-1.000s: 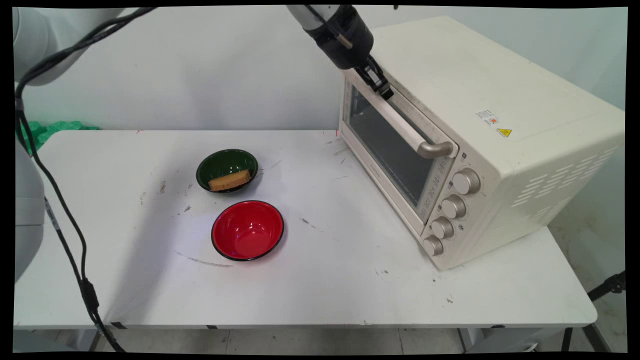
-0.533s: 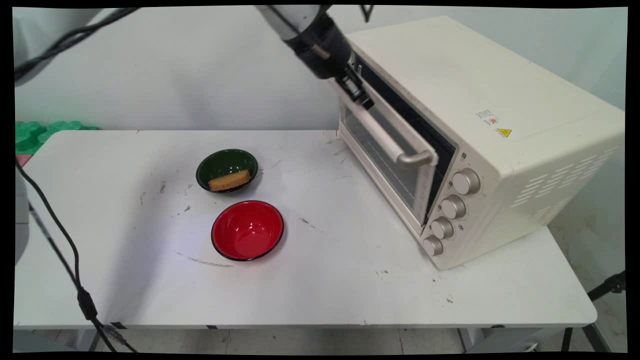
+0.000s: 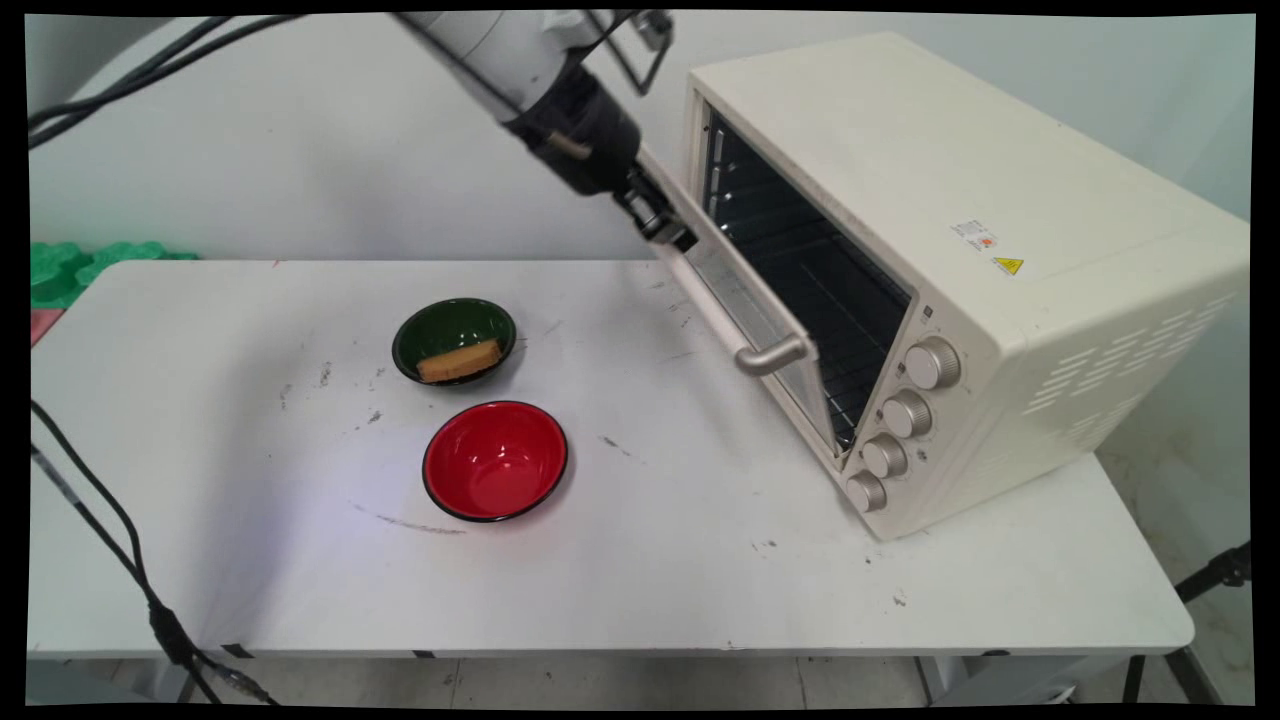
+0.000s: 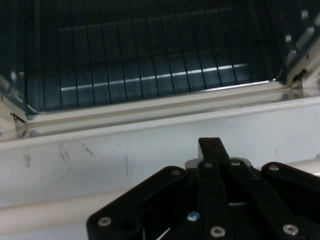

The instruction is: Open the oven

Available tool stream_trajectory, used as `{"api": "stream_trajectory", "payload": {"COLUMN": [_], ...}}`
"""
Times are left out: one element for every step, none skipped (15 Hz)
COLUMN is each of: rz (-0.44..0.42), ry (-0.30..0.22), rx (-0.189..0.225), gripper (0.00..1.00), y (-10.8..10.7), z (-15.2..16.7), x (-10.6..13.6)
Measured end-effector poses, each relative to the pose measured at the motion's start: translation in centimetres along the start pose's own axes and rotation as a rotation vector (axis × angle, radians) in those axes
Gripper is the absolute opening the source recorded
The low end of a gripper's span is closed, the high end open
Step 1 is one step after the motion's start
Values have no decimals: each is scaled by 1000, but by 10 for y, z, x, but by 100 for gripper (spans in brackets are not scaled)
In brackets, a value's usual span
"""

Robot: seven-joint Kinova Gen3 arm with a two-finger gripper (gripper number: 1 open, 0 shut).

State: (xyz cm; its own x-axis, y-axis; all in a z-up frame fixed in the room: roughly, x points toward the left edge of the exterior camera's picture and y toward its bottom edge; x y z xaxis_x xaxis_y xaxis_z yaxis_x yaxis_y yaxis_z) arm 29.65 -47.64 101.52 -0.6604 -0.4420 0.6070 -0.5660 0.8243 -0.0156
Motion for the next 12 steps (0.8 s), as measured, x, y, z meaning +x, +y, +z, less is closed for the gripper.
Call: {"api": "stream_trajectory", "payload": {"rz": [1,1,1,1,1,1,-1,-1,-2,-6,-10,-14], "ry": [3,8,13,20,27,33,40,46,51,60,70,80], "rx": [-2,-5,-5,-5,-5,-5,-4,-5,-5,-3,-2,-1], "gripper": [0,0,0,0,0,0,0,0,0,0,0,0], "y": [1,2,2,2,2,2,2,2,2,2,2,2], "z": [0,0,0,2,3,5,7,9,11,13,15,18], "x": [-9,-20,-29,-39,-50,-58,-69,-77,-83,-92,-101,-109]}}
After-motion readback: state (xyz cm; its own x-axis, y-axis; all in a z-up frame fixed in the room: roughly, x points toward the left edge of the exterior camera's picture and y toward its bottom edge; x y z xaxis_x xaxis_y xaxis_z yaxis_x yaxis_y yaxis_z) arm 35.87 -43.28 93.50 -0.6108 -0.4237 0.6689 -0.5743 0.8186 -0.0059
